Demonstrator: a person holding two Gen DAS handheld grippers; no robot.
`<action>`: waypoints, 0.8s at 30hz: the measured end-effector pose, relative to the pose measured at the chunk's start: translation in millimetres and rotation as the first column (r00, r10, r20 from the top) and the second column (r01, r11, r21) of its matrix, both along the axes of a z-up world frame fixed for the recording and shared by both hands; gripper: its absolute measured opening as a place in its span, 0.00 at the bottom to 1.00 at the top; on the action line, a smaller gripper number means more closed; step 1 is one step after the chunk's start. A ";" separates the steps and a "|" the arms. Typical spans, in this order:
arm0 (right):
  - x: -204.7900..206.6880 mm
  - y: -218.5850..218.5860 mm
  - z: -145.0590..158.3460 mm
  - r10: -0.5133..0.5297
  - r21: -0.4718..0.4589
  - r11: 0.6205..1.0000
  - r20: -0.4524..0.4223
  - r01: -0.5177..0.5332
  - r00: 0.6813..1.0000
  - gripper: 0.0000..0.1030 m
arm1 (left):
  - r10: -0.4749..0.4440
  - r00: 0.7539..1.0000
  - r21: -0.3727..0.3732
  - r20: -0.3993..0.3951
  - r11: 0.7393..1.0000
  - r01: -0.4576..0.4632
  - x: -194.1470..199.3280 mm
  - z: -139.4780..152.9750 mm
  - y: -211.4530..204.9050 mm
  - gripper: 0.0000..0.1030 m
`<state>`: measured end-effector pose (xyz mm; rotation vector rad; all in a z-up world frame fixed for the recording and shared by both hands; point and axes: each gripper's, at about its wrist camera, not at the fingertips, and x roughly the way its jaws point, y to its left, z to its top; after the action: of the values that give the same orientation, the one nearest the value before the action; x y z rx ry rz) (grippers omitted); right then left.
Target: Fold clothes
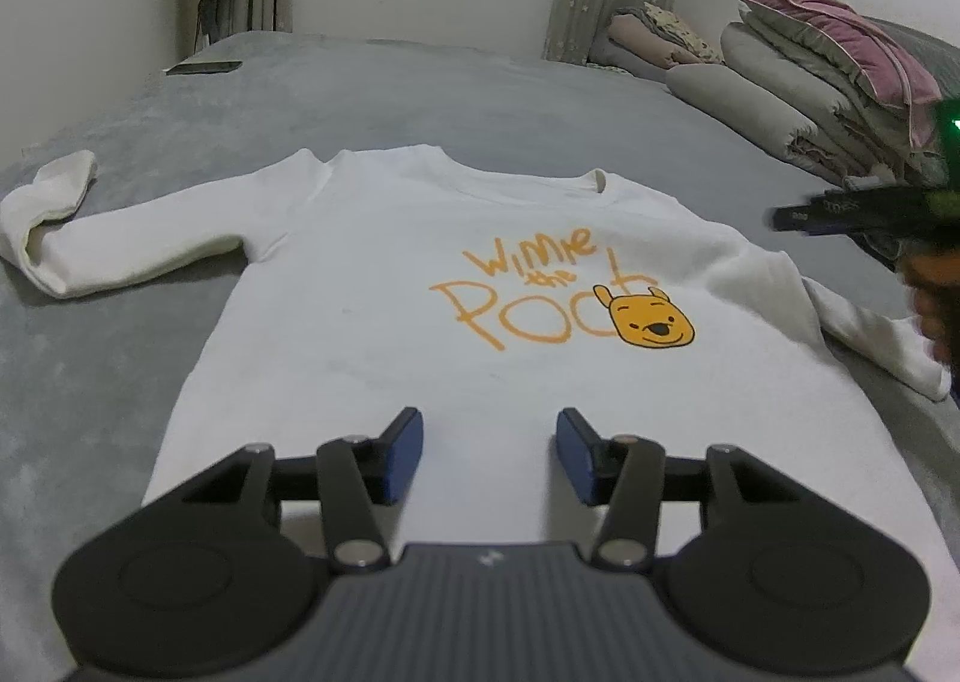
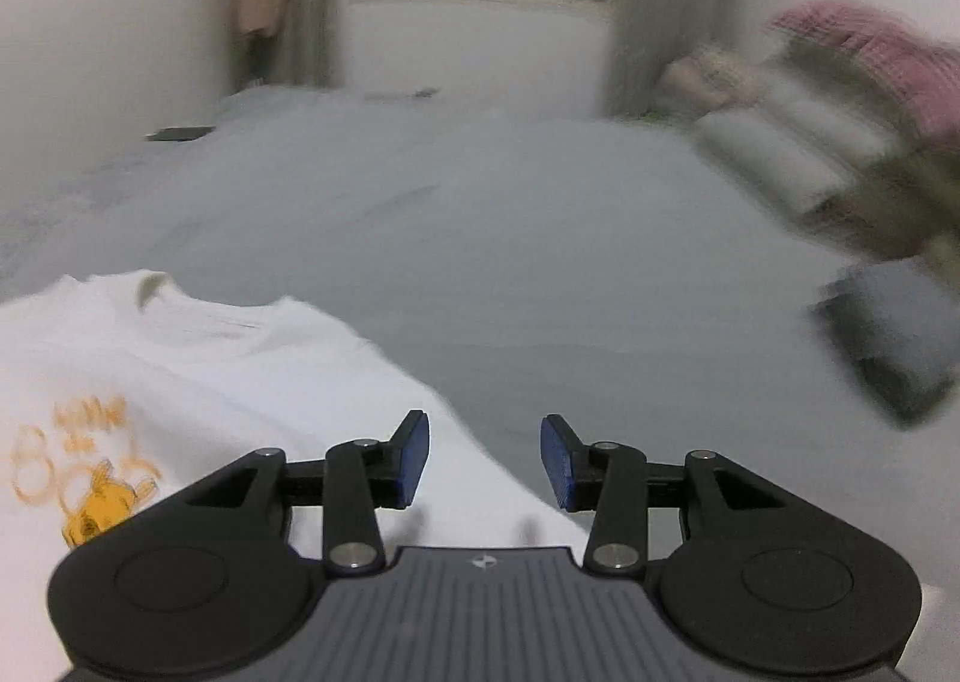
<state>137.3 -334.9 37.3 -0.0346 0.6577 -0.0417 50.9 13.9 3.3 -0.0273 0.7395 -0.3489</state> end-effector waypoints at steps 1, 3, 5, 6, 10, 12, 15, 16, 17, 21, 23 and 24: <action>13.9 -1.9 -4.6 0.021 0.047 0.999 -0.022 -0.020 1.000 0.39 | -0.001 1.000 -0.001 -0.001 1.000 0.001 0.2 -0.1 0.0 0.45; 35.6 -0.3 -11.5 0.072 0.079 0.994 -0.045 -0.069 0.996 0.39 | -0.004 1.000 0.005 0.000 1.000 0.004 0.6 0.0 -1.1 0.45; 52.0 6.4 -16.3 0.129 0.055 0.990 -0.053 -0.126 0.990 0.40 | -0.010 1.000 0.011 0.001 1.000 0.010 0.8 0.2 -2.1 0.46; 60.2 9.8 -18.7 0.157 0.044 0.987 -0.058 -0.154 0.986 0.40 | -0.012 1.000 0.014 0.002 1.000 0.012 1.1 0.3 -2.5 0.46; 82.4 24.0 -35.6 0.255 0.053 0.967 -0.127 -0.250 0.959 0.55 | -0.017 1.000 0.011 0.000 1.000 0.017 1.6 0.7 -2.4 0.46; 86.9 27.6 -42.0 0.275 0.027 0.961 -0.130 -0.274 0.952 0.55 | -0.018 1.000 0.011 0.000 1.000 0.018 1.7 0.9 -2.7 0.46; 87.8 36.1 -40.6 0.320 0.001 0.947 -0.135 -0.322 0.938 0.10 | -0.019 1.000 0.013 0.002 1.000 0.019 1.6 1.2 -3.6 0.46; 87.6 41.0 -38.8 0.329 -0.026 0.942 -0.140 -0.335 0.934 0.07 | -0.018 1.000 0.011 0.004 1.000 0.018 1.8 1.4 -3.8 0.46; 86.5 45.8 -36.6 0.317 -0.094 0.939 -0.135 -0.331 0.939 0.05 | -0.014 1.000 0.005 0.005 1.000 0.014 2.2 2.0 -3.4 0.46; 87.4 56.7 -18.2 0.257 -0.259 0.931 -0.039 -0.258 0.966 0.04 | 0.026 0.999 -0.019 0.027 0.999 -0.025 7.6 5.8 2.1 0.46; 92.0 64.3 -13.4 0.266 -0.302 0.917 -0.021 -0.259 0.964 0.04 | 0.032 0.999 -0.003 0.023 0.999 -0.032 10.6 3.0 1.6 0.46; 95.1 70.7 -16.3 0.269 -0.339 0.903 -0.031 -0.263 0.963 0.04 | 0.030 0.999 0.008 0.018 1.000 -0.030 11.3 0.6 0.5 0.46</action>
<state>232.4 -264.3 21.0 -0.4594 0.6176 0.1090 62.1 14.5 3.9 -0.0270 0.7223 -0.3172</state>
